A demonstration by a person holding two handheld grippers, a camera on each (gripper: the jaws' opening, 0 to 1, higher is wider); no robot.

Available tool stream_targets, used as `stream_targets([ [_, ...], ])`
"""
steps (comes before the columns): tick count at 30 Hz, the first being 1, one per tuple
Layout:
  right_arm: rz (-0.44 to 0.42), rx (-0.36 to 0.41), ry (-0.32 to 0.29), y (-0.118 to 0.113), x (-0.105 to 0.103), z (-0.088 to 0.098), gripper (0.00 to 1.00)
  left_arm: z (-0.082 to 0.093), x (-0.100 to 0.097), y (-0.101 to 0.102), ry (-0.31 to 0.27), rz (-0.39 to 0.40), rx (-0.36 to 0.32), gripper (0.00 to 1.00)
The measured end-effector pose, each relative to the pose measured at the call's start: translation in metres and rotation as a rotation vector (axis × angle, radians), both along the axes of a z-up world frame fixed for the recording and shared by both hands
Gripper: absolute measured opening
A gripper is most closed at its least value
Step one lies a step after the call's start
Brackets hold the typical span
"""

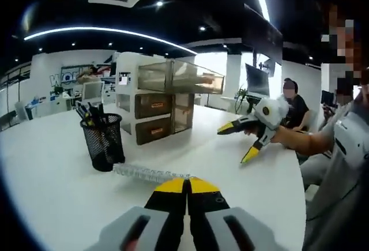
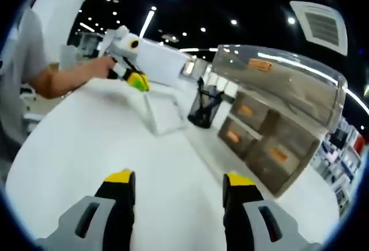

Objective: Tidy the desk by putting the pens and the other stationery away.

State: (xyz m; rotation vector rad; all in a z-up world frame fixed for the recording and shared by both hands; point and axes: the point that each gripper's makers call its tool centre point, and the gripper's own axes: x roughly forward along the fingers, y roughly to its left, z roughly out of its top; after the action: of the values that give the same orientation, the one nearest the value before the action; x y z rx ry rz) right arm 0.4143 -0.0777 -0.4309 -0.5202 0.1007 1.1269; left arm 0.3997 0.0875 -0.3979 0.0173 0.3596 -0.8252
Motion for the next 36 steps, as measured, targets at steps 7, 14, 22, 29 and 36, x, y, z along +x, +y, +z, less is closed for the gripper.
stream_targets([
  [7,-0.020,0.031,-0.044,0.007,-0.001,0.005,0.58,-0.001,-0.002,-0.027,-0.001,-0.011,0.080,0.01],
  [14,0.003,0.000,-0.134,0.015,-0.007,0.005,0.55,0.007,-0.010,-0.067,-0.028,-0.073,0.044,0.01],
  [22,0.033,-0.054,-0.243,0.021,-0.012,0.006,0.57,0.016,-0.017,-0.103,-0.091,-0.137,0.061,0.01],
  [29,0.038,-0.073,-0.249,0.023,-0.012,0.001,0.54,0.016,-0.029,-0.142,-0.075,-0.215,0.034,0.01],
  [36,0.006,-0.065,-0.253,0.015,-0.005,0.007,0.48,0.019,-0.039,-0.167,-0.069,-0.270,-0.004,0.01],
])
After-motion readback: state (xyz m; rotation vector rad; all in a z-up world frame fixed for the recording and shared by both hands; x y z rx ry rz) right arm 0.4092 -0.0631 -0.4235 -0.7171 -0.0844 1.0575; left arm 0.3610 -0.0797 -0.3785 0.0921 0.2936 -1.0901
